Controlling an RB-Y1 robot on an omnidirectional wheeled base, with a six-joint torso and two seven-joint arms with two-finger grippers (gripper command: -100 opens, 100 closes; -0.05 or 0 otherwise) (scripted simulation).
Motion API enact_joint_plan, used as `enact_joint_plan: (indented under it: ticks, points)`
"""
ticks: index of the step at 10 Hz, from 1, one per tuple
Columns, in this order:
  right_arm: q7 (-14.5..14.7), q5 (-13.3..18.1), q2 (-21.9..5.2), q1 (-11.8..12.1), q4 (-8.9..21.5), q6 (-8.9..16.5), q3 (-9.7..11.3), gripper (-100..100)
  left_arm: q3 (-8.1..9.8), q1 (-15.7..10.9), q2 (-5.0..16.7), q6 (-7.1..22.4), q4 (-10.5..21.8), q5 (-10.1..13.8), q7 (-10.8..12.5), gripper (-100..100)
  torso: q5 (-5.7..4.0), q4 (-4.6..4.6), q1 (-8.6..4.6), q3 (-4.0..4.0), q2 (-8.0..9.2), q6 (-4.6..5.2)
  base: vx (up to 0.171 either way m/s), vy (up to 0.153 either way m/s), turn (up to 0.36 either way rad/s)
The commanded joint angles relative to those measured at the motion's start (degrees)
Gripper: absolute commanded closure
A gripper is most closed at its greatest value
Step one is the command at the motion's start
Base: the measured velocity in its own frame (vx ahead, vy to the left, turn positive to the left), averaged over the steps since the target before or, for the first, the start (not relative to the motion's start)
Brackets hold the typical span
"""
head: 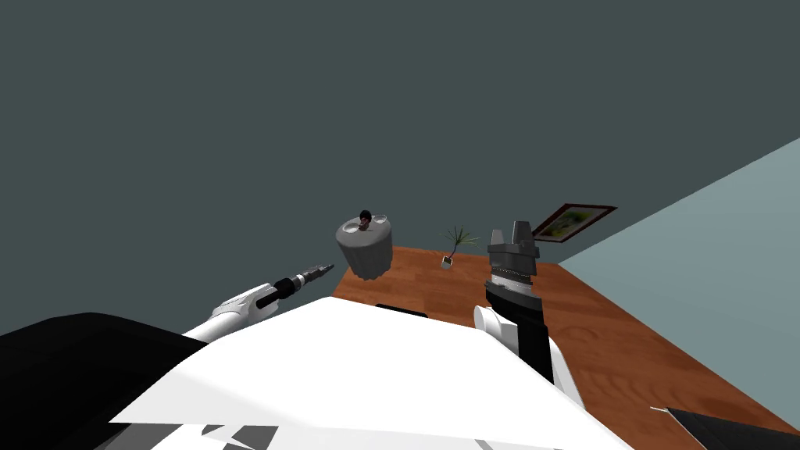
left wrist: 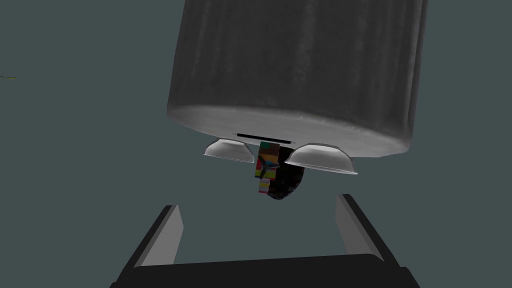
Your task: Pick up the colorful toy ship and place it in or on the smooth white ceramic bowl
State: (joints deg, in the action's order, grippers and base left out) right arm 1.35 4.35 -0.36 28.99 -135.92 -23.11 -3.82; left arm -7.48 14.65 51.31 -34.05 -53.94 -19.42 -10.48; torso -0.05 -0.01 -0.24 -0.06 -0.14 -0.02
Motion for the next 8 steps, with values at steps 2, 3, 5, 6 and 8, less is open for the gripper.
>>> enact_joint_plan:
  ticks: [2, 3, 5, 6, 8]
  points:
    - [0.00, 0.00, 0.00, -0.01, 0.00, 0.00, 0.01, 0, -1.07, -0.38, 0.78, 0.08, 3.35, -1.91, 3.95, -100, 0.00, 0.00, -0.02, -0.01, -0.03, 0.05, 0.040, -0.073, -0.160]
    - [0.00, 0.00, 0.00, 0.00, 0.00, 0.00, 0.00, 0, -2.02, -0.57, 1.32, 0.48, 5.37, -3.61, 5.83, -100, 0.00, 0.00, -0.01, 0.00, 0.00, 0.01, 0.052, -0.102, -0.206]
    - [0.00, 0.00, 0.00, 0.00, 0.00, 0.00, 0.00, 0, -2.98, -0.78, 1.88, 0.94, 7.95, -5.31, 8.82, -100, -0.02, -0.01, -0.05, -0.02, -0.04, 0.00, 0.058, -0.085, -0.168]
    - [0.00, 0.00, 0.00, 0.00, 0.00, 0.00, 0.01, 0, -2.98, -0.78, 1.88, 0.94, 7.95, -5.31, 10.41, -100, -0.02, -0.01, -0.09, -0.05, -0.09, 0.05, 0.066, -0.062, -0.130]
    - [0.00, 0.00, 0.00, 0.00, 0.00, 0.00, 0.00, 0, -3.93, -1.02, 2.49, 1.45, 9.15, -6.99, 13.69, -100, -0.01, -0.02, -0.05, -0.08, -0.14, 0.03, 0.080, -0.074, -0.149]
